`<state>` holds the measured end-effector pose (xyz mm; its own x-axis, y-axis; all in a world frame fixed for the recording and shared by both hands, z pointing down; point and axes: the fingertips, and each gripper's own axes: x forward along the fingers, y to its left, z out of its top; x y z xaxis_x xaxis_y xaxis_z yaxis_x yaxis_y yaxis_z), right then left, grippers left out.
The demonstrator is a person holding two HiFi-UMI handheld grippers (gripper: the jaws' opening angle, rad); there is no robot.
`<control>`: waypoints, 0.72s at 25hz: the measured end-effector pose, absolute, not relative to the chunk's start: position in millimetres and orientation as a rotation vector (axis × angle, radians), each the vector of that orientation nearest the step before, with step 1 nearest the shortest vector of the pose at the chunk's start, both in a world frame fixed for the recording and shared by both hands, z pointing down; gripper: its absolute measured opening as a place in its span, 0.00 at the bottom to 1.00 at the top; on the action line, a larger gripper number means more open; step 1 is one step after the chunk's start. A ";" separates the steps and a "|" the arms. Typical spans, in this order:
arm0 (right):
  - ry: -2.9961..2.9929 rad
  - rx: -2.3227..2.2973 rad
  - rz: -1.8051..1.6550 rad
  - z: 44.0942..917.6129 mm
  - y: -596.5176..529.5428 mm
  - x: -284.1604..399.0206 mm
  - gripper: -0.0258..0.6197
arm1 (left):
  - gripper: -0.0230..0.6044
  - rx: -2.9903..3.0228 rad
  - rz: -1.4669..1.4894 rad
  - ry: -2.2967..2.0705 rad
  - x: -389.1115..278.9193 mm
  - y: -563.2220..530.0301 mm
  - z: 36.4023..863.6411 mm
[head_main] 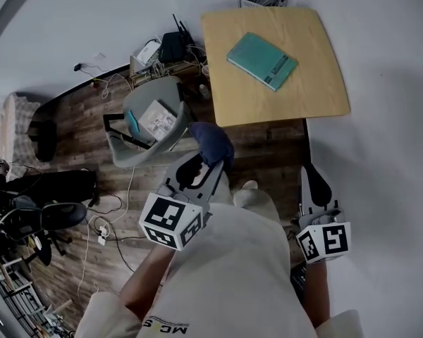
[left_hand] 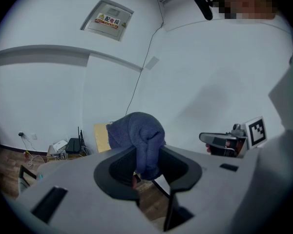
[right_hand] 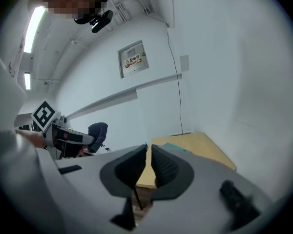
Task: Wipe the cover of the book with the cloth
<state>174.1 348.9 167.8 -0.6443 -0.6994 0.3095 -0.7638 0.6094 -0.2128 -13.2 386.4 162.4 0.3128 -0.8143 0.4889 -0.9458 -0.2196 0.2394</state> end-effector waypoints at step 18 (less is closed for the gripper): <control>-2.540 1.380 0.524 180.5 268.8 145.5 0.09 | 0.26 2.227 0.431 -1.380 -37.5 268.8 171.8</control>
<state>145.5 268.8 180.5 -0.5423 -0.7679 0.3409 -0.8401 0.5002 -0.2099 -37.5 268.8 171.8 0.4415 -0.7451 0.4998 -0.8971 -0.3751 0.2333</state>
